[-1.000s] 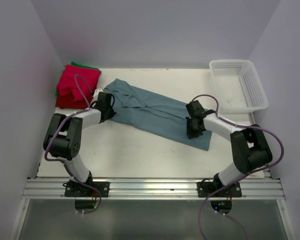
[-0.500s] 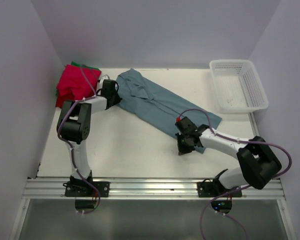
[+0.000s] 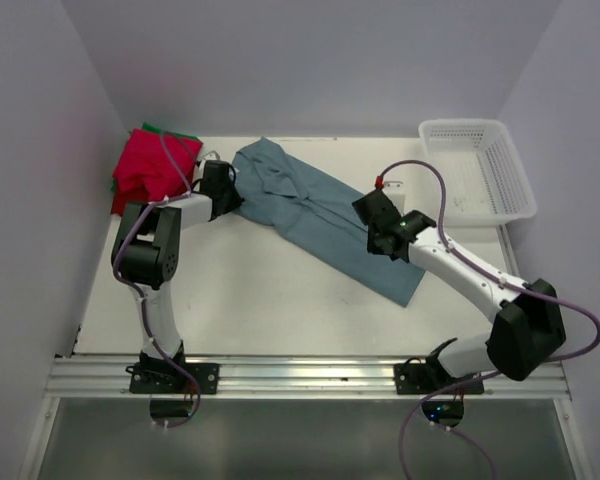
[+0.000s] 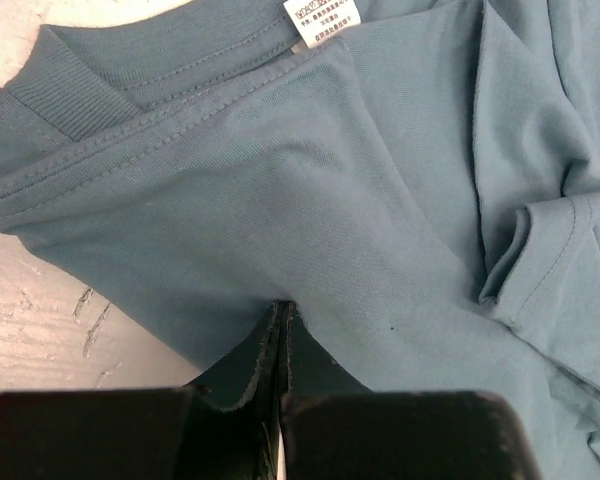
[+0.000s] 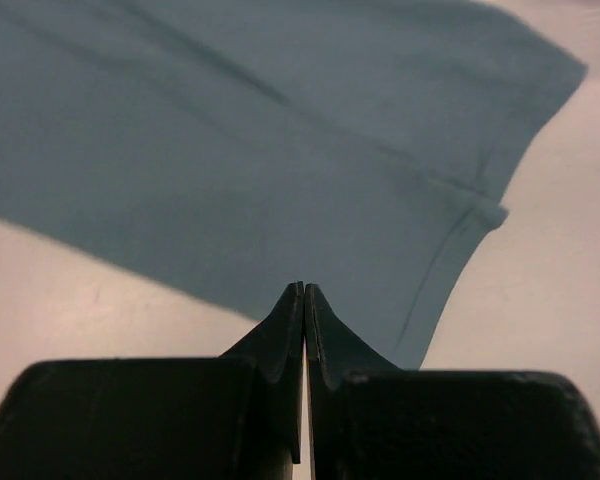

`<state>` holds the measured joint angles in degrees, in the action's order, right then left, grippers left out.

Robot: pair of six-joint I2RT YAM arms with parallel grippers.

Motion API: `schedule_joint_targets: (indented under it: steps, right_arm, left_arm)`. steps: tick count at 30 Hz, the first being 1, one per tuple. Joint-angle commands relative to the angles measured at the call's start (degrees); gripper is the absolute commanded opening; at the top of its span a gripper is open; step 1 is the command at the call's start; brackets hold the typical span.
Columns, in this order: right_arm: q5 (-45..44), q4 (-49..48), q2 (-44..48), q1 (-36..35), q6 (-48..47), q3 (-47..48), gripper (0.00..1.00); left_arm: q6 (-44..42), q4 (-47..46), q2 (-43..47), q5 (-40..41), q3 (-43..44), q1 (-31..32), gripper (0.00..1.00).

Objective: Fold and stack the t-shirts
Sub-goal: Fold the tshirt

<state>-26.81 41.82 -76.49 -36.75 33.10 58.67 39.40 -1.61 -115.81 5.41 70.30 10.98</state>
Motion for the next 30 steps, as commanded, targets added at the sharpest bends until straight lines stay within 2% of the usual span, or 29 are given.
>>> schedule_joint_targets:
  steps: [1, 8, 17, 22, 25, 30]
  right_arm:
    - [-12.57, 6.69, -8.66, 5.28, 2.58, 4.95, 0.0]
    - [-10.2, 0.2, -15.53, 8.8, 2.76, 1.53, 0.0]
    - [-1.85, -7.0, -15.53, 8.89, 0.91, -5.67, 0.0]
    - [4.73, -11.76, -20.71, 8.8, -0.06, -9.19, 0.0]
    - [5.44, -11.94, -21.86, 7.66, -0.49, -9.02, 0.0]
    - [18.52, -11.86, -22.12, 4.68, -1.03, -10.16, 0.0]
  left_arm:
    - [-1.34, 3.19, 1.29, -1.46, -2.1, -0.08, 0.0]
    - [-1.78, 3.28, 3.13, -0.75, -3.59, -0.17, 0.0]
    - [-1.78, 3.54, 4.28, -0.93, -3.86, -1.05, 0.0]
    - [-1.34, 3.45, 4.71, -1.45, -3.68, -1.23, 0.0]
    - [-1.43, 3.45, 4.89, -1.81, -3.51, -1.31, 0.0]
    - [-1.52, 4.15, 3.58, -2.33, -1.41, -1.67, 0.0]
